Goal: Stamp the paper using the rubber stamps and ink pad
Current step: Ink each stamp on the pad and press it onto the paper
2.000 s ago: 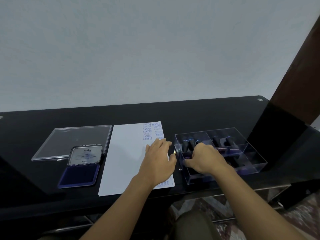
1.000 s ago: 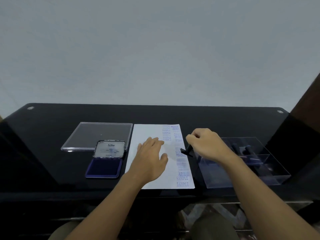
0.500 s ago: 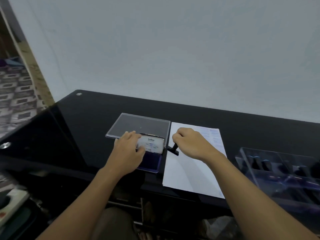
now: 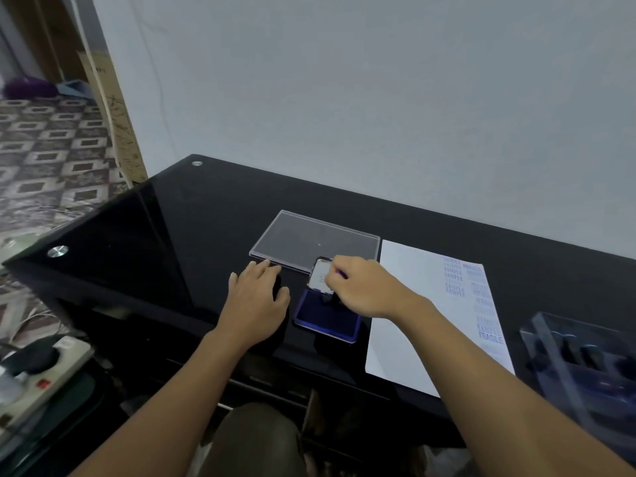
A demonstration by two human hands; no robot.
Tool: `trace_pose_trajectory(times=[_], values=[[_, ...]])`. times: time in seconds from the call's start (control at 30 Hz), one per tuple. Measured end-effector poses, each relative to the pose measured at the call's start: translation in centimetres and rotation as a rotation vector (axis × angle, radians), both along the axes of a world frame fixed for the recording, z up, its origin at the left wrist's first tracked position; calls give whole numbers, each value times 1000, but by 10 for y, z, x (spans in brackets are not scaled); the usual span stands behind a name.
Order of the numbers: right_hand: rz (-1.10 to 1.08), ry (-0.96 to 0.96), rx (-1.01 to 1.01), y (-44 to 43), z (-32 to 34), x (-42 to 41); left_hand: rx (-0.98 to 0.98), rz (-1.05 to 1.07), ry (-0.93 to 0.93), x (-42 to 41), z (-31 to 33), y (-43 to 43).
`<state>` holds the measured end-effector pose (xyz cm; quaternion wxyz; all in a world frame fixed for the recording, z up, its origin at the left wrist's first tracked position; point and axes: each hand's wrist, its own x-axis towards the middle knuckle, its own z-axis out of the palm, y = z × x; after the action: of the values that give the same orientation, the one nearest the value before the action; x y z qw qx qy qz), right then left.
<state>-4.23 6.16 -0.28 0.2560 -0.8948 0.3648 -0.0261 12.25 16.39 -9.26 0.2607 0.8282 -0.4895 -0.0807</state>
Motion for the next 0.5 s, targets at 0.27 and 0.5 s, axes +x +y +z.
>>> trace_pose_trajectory(times=[0.27,0.5], values=[[97,41,-197,6,-12,16,42,6,-146,-6,-12,2],[133,13,-302,9,-19,20,55,10,-169,-6,-13,3]])
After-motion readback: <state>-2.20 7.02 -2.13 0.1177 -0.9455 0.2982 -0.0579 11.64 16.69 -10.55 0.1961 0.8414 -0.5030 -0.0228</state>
